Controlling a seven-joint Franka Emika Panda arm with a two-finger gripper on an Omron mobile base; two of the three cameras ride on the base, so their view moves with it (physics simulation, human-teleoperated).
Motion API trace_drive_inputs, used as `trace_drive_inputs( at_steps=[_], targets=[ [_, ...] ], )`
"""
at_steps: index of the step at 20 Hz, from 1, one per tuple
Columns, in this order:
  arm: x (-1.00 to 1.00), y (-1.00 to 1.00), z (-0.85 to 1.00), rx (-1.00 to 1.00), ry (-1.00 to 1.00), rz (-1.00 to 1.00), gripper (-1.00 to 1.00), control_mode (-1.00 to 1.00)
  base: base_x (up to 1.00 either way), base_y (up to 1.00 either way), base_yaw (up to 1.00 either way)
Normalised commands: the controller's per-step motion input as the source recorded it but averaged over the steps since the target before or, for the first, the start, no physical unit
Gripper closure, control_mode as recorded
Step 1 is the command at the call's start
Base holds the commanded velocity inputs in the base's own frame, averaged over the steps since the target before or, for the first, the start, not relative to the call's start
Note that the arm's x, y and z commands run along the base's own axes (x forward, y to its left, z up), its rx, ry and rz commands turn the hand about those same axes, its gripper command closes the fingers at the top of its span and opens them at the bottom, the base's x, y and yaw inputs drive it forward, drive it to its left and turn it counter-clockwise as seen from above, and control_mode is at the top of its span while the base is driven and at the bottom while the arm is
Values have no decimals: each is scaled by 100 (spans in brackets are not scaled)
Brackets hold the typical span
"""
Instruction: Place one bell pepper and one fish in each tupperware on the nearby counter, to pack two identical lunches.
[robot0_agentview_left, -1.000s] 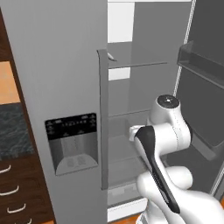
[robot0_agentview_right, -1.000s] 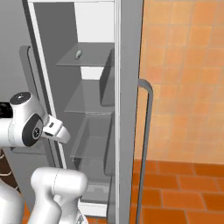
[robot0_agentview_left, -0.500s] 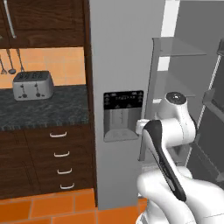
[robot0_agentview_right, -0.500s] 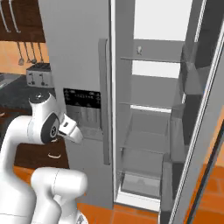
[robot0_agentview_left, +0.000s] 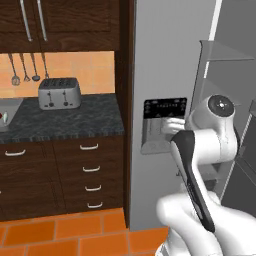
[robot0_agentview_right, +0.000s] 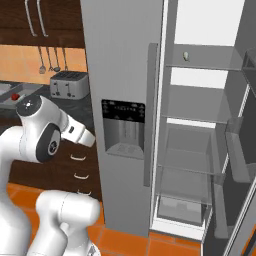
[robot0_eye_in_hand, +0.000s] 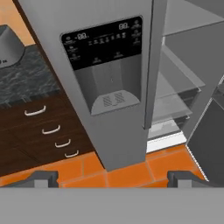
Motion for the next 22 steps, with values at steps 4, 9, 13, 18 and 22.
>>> trace_drive_inputs(
  at_steps=[4, 9, 13, 18, 22],
  targets=[
    [-1, -11, 0, 0, 0, 0, -100, -100, 0, 0, 0],
    [-15, 0, 0, 0, -2, 0, -100, -100, 0, 0, 0],
    [-37, -26, 0, 0, -3, -3, -100, 100, -10, -40, -5],
    [0, 0, 0, 0, 0, 0, -100, 100, 0, -98, -5],
    [0, 0, 0, 0, 0, 0, -100, 100, 50, -63, -5]
  ],
)
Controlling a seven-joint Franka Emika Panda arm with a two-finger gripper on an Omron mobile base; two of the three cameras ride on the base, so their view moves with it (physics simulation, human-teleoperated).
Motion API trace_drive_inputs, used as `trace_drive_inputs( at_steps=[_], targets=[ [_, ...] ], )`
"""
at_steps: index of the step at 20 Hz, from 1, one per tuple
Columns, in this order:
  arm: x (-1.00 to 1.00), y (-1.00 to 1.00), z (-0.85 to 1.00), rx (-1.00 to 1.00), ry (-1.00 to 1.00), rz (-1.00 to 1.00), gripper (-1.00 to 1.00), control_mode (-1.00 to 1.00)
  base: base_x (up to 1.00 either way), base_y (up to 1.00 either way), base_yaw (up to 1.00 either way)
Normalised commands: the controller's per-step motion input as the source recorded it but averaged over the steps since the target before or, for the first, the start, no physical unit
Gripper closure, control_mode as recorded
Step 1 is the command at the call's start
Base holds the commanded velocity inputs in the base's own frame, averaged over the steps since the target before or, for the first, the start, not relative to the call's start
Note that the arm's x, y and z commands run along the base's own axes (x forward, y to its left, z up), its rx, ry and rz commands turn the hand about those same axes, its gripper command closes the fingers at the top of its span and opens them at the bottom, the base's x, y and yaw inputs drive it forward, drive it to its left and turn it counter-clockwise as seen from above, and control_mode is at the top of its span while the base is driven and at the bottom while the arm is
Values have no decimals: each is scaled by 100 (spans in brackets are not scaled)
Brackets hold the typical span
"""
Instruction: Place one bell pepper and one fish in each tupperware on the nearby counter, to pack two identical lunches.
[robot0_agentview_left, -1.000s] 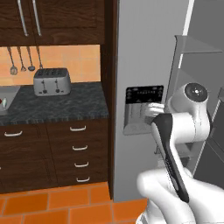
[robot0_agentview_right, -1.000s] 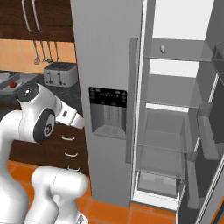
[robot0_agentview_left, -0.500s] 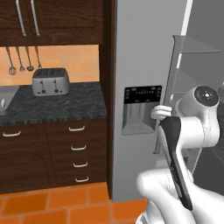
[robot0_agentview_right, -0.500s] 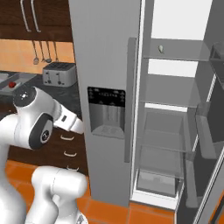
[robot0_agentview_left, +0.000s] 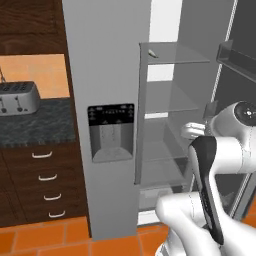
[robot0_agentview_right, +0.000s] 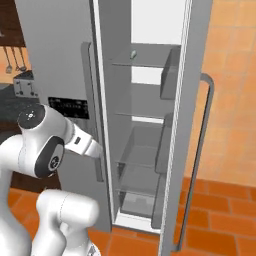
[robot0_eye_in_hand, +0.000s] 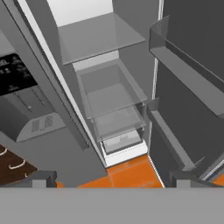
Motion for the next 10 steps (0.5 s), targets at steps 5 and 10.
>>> trace_drive_inputs(
  at_steps=[5, 10],
  targets=[
    [0, 0, 0, 0, 0, 0, -100, 100, 54, -6, 0],
    [0, 0, 0, 0, 0, 0, -100, 100, 6, -25, 0]
  ],
)
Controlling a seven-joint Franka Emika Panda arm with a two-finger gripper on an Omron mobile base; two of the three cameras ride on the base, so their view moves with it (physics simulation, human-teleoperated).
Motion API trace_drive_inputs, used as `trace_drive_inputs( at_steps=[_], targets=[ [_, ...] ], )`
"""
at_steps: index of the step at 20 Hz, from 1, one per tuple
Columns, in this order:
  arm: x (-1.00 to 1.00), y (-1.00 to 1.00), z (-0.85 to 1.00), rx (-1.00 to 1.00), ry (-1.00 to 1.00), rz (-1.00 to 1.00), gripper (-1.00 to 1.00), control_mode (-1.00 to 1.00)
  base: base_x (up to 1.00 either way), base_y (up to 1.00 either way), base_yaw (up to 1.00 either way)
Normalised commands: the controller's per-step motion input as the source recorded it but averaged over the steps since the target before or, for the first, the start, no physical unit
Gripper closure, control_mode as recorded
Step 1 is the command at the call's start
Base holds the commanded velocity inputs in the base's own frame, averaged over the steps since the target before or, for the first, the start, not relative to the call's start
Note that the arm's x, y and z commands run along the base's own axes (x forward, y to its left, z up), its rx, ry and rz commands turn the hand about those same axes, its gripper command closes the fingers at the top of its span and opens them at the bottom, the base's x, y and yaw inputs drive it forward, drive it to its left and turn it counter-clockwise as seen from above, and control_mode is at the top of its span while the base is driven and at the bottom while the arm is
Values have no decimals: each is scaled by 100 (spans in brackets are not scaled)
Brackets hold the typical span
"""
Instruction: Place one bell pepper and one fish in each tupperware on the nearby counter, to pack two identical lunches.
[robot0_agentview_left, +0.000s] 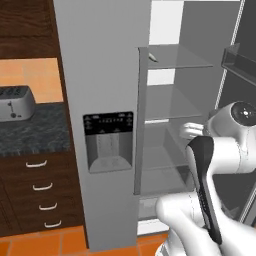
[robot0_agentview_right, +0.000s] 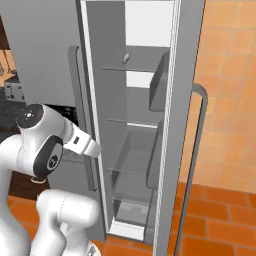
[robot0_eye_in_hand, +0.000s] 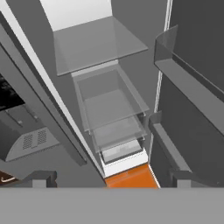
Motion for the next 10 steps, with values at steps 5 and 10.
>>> trace_drive_inputs(
  at_steps=[5, 10],
  targets=[
    [0, 0, 0, 0, 0, 0, -100, 100, 8, -12, 0],
    [0, 0, 0, 0, 0, 0, -100, 100, 20, -23, 0]
  ],
)
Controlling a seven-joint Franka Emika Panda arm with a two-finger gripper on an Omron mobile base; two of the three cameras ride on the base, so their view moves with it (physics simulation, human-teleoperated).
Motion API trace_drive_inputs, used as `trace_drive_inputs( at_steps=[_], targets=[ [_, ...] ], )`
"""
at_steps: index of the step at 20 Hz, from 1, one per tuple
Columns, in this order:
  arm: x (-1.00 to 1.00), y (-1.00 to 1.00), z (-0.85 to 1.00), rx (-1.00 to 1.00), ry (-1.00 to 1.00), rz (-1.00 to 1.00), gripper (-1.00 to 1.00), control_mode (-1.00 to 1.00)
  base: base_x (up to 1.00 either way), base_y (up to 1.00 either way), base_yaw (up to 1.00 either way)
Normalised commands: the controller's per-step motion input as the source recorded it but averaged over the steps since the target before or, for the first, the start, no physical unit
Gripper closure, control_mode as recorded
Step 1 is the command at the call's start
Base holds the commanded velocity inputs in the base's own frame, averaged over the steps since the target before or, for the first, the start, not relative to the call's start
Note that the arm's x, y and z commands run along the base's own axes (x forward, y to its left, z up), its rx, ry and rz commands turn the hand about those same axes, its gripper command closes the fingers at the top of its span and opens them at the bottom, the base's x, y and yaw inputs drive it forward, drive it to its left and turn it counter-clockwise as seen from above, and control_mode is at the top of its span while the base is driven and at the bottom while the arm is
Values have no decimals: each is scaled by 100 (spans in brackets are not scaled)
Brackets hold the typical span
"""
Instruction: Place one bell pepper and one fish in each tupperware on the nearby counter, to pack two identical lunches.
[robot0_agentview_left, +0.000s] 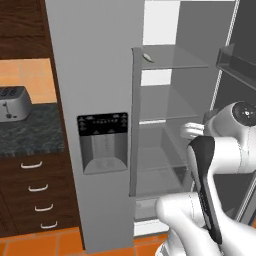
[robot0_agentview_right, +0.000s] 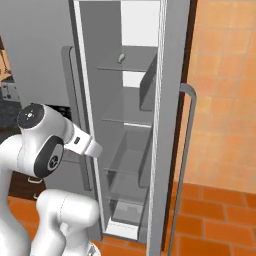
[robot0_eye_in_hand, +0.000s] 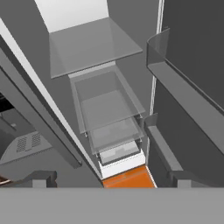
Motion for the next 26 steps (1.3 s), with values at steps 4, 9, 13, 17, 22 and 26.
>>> trace_drive_inputs(
  at_steps=[4, 9, 13, 17, 22, 26],
  targets=[
    [0, 0, 0, 0, 0, 0, -100, 100, 0, -39, 0],
    [0, 0, 0, 0, 0, 0, -100, 100, 13, -5, 0],
    [0, 0, 0, 0, 0, 0, -100, 100, 27, -24, 0],
    [0, 0, 0, 0, 0, 0, -100, 100, 5, -16, 0],
    [12, -1, 20, 0, 0, 0, -100, -100, 14, -8, 0],
    [16, -1, 100, -2, -11, 0, -100, -100, 0, 0, 0]
  ],
)
